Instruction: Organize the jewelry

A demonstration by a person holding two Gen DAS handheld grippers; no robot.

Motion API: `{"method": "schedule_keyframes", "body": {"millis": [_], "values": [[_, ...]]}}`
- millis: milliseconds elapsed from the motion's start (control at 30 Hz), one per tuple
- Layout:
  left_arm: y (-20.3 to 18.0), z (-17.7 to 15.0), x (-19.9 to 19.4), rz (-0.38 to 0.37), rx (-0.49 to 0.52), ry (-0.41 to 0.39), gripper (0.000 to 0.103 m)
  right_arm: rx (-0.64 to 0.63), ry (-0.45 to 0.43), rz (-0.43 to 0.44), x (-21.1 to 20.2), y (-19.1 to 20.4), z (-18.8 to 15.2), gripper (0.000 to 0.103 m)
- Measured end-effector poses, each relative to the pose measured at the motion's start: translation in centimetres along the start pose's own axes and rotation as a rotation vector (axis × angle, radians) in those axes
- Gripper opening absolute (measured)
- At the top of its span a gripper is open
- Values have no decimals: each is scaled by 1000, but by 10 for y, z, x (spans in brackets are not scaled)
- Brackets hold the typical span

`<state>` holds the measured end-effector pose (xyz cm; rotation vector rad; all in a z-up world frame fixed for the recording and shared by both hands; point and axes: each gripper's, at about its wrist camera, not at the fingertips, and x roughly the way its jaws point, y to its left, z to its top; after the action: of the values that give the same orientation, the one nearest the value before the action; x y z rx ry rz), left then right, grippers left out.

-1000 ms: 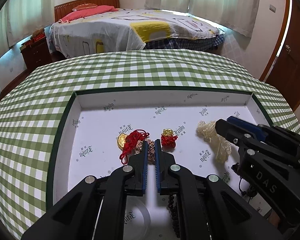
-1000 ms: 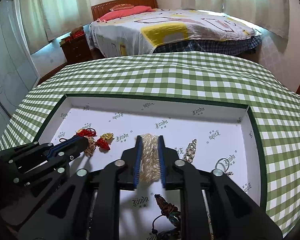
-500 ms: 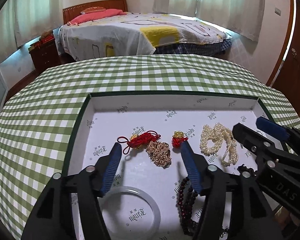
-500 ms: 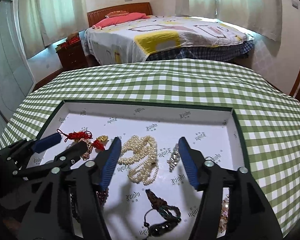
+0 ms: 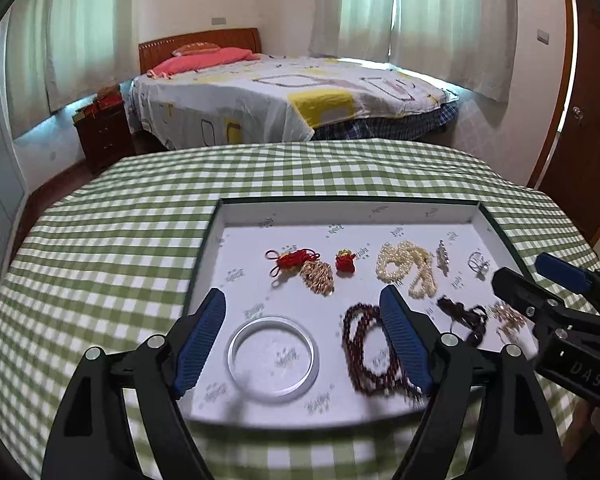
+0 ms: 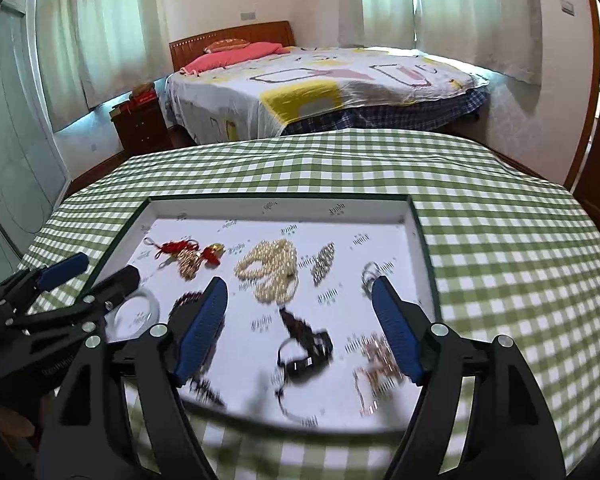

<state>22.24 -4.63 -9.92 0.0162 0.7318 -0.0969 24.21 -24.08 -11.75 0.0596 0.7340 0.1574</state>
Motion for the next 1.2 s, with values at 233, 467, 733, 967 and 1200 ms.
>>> {"method": "schedule_keyframes", "body": {"millis": [233, 467, 733, 967, 1200], "values": [[9, -10, -48, 4, -32, -26, 81, -8, -37, -9, -51, 3, -17, 78], [16, -18, -96, 59, -46, -81, 83, -2, -64, -5, -99, 6, -29, 83], [23, -21, -147, 85, -64, -141, 84, -27, -113, -3, -145, 15, -33, 87], [26, -26, -181, 103, -73, -183, 84, -44, -164, -2, -181, 21, -34, 89], [27, -24, -213, 114, -83, -238, 84, -61, -220, 5, -212, 26, -32, 89]]}}
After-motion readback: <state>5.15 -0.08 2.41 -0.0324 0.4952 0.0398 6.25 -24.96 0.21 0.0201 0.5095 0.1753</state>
